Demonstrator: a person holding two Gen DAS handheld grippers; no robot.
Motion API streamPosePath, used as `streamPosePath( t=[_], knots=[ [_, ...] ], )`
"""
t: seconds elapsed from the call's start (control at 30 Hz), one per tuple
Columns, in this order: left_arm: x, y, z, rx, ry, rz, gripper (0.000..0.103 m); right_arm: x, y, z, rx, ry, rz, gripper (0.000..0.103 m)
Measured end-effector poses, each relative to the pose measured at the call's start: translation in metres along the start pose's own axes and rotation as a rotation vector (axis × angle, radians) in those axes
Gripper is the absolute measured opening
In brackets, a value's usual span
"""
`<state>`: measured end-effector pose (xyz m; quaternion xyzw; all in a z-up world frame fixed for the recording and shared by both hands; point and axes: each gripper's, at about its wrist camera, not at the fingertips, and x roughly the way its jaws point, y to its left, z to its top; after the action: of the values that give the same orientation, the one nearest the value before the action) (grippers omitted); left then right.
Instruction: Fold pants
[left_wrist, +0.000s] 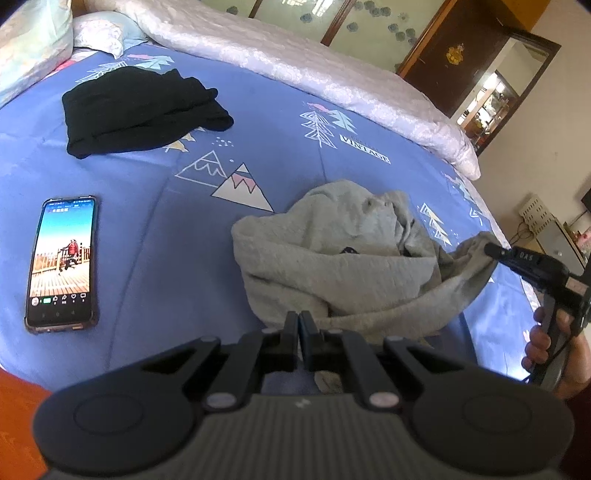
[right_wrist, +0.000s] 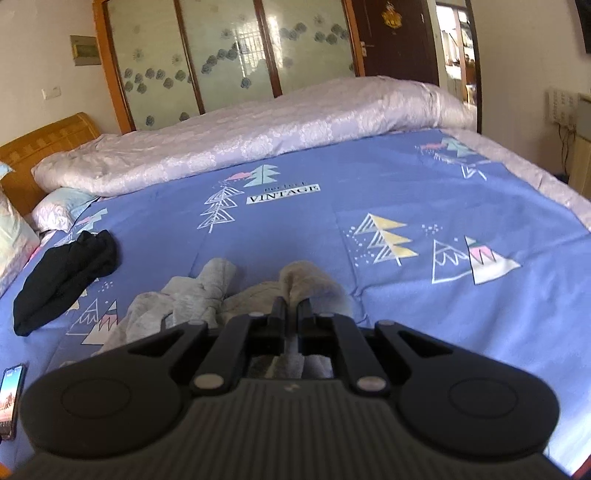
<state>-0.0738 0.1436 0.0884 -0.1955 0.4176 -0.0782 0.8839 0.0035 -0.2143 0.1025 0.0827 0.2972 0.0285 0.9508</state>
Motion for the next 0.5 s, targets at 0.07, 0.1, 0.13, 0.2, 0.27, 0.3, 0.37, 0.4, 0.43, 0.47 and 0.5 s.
streamPosePath(
  t=[0.07, 0.1, 0.13, 0.2, 0.27, 0.3, 0.37, 0.4, 0.43, 0.47, 0.5],
  knots=[
    [0.0000, -0.0016, -0.0007, 0.002, 0.002, 0.001, 0.003, 0.0014, 0.0016, 0.0014, 0.004, -0.003, 0.000, 0.008],
    [-0.0002, -0.0020, -0.0010, 0.003, 0.003, 0.001, 0.003, 0.0015, 0.0018, 0.0021, 0.005, -0.004, -0.001, 0.008],
    [-0.0003, -0.0025, -0.0013, 0.004, 0.004, 0.001, 0.003, 0.0025, 0.0021, 0.0030, 0.008, -0.003, 0.000, 0.008],
    [-0.0001, -0.0033, -0.0023, 0.005, 0.006, 0.001, 0.003, 0.0027, 0.0035, 0.0021, 0.011, -0.003, 0.002, 0.008],
    [0.0001, -0.0036, -0.0032, 0.003, 0.009, -0.001, 0.003, 0.0028, 0.0035, 0.0020, 0.010, -0.002, 0.002, 0.008],
    [0.0007, -0.0036, -0.0037, 0.002, 0.011, -0.002, 0.003, 0.0025, 0.0044, 0.0018, 0.010, -0.001, 0.002, 0.008],
    [0.0019, -0.0034, -0.0044, 0.002, 0.016, -0.004, 0.003, 0.0025, 0.0043, 0.0023, 0.010, 0.000, 0.003, 0.008],
    [0.0024, -0.0035, -0.0047, 0.002, 0.018, -0.005, 0.003, 0.0018, 0.0043, 0.0019, 0.010, 0.000, 0.003, 0.008],
    [0.0029, -0.0035, -0.0050, 0.002, 0.020, -0.005, 0.003, 0.0014, 0.0043, 0.0017, 0.011, 0.000, 0.004, 0.008],
    [0.0033, -0.0036, -0.0052, 0.002, 0.022, -0.006, 0.003, 0.0012, 0.0042, 0.0016, 0.011, -0.001, 0.004, 0.008],
    [0.0036, -0.0037, -0.0053, 0.002, 0.024, -0.005, 0.004, 0.0012, 0.0043, 0.0014, 0.012, 0.000, 0.003, 0.008]
  ],
)
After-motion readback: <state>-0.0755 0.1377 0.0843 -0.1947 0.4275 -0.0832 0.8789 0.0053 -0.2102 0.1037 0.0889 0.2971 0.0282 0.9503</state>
